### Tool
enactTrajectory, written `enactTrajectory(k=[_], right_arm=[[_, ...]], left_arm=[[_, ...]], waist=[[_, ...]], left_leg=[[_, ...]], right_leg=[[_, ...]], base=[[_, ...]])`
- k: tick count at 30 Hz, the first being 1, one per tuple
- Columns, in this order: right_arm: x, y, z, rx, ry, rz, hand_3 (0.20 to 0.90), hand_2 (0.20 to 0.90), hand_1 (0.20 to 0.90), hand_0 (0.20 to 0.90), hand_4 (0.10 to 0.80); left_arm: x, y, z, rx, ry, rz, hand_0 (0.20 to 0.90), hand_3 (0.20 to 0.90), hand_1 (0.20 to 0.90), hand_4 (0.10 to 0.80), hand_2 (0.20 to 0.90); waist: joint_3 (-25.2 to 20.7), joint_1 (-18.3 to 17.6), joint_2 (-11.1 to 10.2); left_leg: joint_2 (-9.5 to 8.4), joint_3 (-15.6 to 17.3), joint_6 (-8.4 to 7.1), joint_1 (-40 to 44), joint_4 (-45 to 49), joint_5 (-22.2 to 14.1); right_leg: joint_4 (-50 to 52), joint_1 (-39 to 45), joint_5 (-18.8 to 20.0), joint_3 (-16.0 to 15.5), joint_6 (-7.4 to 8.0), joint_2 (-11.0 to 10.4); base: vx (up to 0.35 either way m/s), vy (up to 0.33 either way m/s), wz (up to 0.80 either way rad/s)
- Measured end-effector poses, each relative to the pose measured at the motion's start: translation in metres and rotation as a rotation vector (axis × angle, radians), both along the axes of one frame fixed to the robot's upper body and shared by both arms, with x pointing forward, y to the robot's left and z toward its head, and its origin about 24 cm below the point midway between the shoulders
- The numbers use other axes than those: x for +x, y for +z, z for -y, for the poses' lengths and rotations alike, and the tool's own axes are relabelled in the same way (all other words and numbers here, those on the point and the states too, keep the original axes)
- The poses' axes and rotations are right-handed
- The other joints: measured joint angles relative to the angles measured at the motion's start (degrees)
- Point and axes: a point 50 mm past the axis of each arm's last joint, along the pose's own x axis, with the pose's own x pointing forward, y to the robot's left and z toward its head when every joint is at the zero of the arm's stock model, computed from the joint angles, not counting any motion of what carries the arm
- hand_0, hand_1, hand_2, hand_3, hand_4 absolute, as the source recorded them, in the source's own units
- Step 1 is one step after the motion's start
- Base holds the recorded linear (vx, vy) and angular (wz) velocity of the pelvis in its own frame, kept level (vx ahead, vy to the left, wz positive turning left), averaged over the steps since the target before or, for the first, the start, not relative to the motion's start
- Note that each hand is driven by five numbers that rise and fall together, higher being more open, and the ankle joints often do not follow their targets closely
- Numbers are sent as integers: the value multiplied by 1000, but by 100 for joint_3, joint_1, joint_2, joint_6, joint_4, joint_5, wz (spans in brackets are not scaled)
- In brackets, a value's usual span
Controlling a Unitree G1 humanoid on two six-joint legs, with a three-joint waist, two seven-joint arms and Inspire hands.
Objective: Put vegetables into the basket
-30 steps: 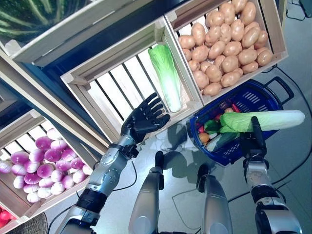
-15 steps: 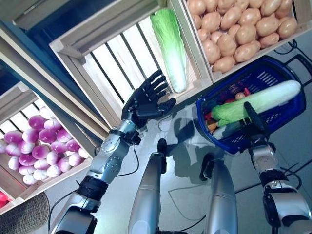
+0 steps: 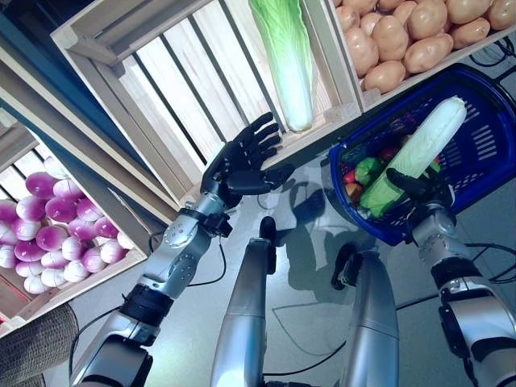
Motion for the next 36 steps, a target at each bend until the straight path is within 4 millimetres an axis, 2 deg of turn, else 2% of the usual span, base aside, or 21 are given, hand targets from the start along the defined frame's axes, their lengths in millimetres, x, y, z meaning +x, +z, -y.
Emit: enactTrajectory(k=[5, 7, 12, 17, 20, 23, 28, 32, 36], right_arm=[[-4, 9, 8, -226, -194, -76, 900, 900, 900, 900, 800], [-4, 18, 9, -368, -252, -111, 900, 900, 900, 900, 800], [-5, 33, 17, -493, -344, -139, 900, 900, 900, 900, 800], [-9, 33, 25, -601, -361, -214, 900, 900, 900, 900, 800], [-11, 30, 24, -604, -351, -208, 900, 900, 900, 900, 800], [-14, 21, 26, -597, -320, -214, 900, 900, 900, 900, 800], [-17, 4, 22, -609, -201, -204, 900, 900, 900, 900, 800], [-18, -4, 13, -601, -94, -180, 900, 900, 900, 900, 800], [-15, -2, 3, -605, -21, -139, 900, 900, 900, 900, 800]], left_arm=[[-1, 3, -1, 49, 32, 27, 900, 900, 900, 800, 900], [-2, 10, -6, 178, 91, 88, 900, 900, 900, 800, 900], [-3, 33, -23, 485, 275, 284, 900, 900, 900, 800, 900], [-8, 58, -35, 691, 394, 466, 900, 900, 900, 800, 900], [-13, 76, -45, 968, 536, 673, 900, 900, 900, 800, 900], [-17, 104, -52, 1247, 667, 898, 900, 900, 900, 800, 900], [-20, 143, -42, 1482, 806, 1193, 900, 900, 900, 800, 900], [-12, 142, -24, 1577, 786, 1320, 900, 900, 900, 800, 900], [3, 126, -15, 1707, 698, 1378, 900, 900, 900, 800, 900]], waist=[[-2, 13, 9], [-1, 9, 16], [-1, 46, 19], [0, 86, 21], [0, 74, 23], [0, 69, 24], [-1, -23, 24], [-1, -138, 23], [-2, -352, 21]], left_leg=[[7, -21, -26, -28, 39, -34], [3, -42, -34, -51, 33, -27], [7, -46, -38, -69, -33, -26], [16, -46, -55, -65, -68, -32], [27, -44, -63, -51, -109, -38], [35, -42, -67, -44, -127, -39], [49, -5, -64, -25, -136, -41], [61, 29, -48, -15, -126, -52], [128, 73, -41, -15, -121, -57]], right_leg=[[13, -3, -20, -15, -3, 2], [14, -21, -10, -31, -35, 16], [1, -56, -38, -40, -61, 17], [-5, -55, -92, -63, -84, 15], [-35, -53, -104, -71, -92, 26], [-43, -49, -104, -76, -91, 31], [-70, -35, -102, -55, -90, 28], [-78, -32, -96, -33, -80, 27], [-97, -32, -75, -26, -49, 58]], base=[[-4, -13, 0], [-71, -7, 2], [12, -10, 1], [7, -9, 1], [0, 0, 0], [0, 0, 0], [5, 4, -1], [26, 34, -3], [4, 19, -4]])
